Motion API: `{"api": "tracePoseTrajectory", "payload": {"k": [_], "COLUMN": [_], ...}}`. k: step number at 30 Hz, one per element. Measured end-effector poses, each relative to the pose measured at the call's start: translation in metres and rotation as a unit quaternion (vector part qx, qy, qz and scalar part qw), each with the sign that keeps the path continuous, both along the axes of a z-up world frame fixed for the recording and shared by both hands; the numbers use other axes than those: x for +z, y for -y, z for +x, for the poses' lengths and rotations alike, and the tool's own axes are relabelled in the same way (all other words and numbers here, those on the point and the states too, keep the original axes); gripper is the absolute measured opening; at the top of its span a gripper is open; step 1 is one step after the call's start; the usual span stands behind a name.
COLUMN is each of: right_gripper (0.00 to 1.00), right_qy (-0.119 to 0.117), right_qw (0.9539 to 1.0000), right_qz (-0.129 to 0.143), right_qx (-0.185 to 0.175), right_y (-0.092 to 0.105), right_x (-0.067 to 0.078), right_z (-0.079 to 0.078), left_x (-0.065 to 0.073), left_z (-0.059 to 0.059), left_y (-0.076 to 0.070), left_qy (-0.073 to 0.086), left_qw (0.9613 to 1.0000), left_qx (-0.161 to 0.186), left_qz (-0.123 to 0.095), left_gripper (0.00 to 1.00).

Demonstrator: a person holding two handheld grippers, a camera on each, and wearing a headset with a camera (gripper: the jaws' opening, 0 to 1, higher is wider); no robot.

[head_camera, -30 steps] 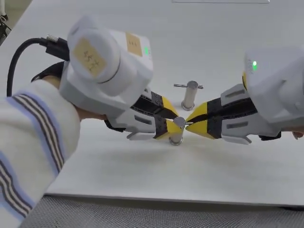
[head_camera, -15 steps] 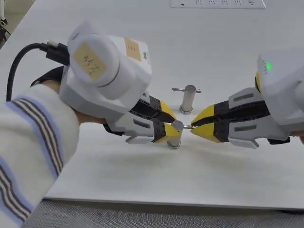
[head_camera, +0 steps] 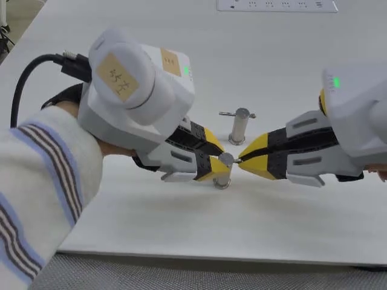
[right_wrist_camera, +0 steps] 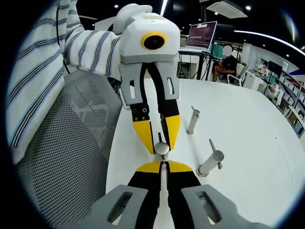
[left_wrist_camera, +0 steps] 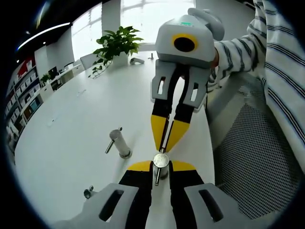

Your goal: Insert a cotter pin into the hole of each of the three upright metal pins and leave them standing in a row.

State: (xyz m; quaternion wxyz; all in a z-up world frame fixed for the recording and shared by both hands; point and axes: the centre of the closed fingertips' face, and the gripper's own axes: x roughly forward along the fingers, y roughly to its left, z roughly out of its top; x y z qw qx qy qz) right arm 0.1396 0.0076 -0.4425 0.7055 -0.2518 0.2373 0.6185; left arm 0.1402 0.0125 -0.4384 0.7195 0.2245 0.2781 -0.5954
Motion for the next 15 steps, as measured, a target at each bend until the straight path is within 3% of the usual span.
{"api": "tracePoseTrajectory", "payload": {"k": [15], "right_gripper": [0.00], "right_qy": [0.005], "right_qw": [1.0000], "right_qz": [-0.005], "right_qx": [0.006], "right_y": [-0.0026], "right_x": [0.0014], "right_z": [-0.0007], "left_x": [-0.0004], "left_z": [0.0005], "left_y": [-0.0008], "left_qy": [-0.001], "left_qw": [1.0000], "left_qx": [0.002], "left_qz": [0.000], "left_gripper": [0.10]}}
